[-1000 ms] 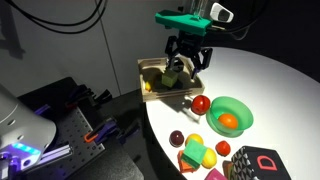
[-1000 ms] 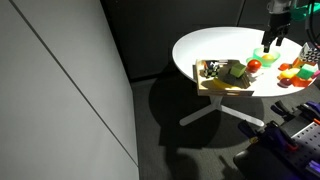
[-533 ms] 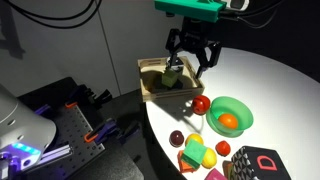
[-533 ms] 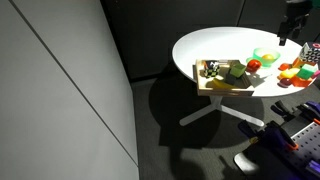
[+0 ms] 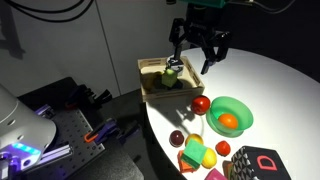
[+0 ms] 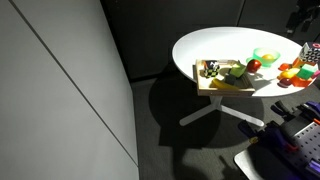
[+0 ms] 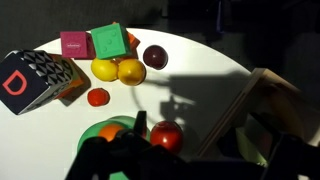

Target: Put the grey, blue and yellow blocks in the box.

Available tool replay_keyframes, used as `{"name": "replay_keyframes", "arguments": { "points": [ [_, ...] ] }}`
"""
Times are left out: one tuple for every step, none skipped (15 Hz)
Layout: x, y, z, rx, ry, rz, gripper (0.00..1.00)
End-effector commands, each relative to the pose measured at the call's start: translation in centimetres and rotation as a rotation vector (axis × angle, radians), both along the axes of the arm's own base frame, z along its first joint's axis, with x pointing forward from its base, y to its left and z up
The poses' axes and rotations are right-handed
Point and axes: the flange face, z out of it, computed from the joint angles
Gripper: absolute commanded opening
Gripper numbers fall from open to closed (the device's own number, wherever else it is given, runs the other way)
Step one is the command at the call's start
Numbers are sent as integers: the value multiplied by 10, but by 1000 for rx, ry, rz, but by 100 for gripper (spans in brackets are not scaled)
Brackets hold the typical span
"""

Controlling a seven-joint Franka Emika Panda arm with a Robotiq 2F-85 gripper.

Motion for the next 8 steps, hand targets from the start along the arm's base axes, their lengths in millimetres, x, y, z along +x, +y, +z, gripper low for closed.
{"name": "replay_keyframes", "arguments": {
  "points": [
    [-9,0,10,22,-63,-28,100],
    [-10,0,11,29,-71,-35,100],
    [-10,1,11,37,-72,-39,100],
    [-3,1,5,20,-41,-26,100],
    [-3,1,5,22,-41,-28,100],
    [-3,1,5,22,-40,-28,100],
    [-3,1,4,23,-38,-28,100],
    [-3,1,3,23,-36,-28,100]
  ]
}}
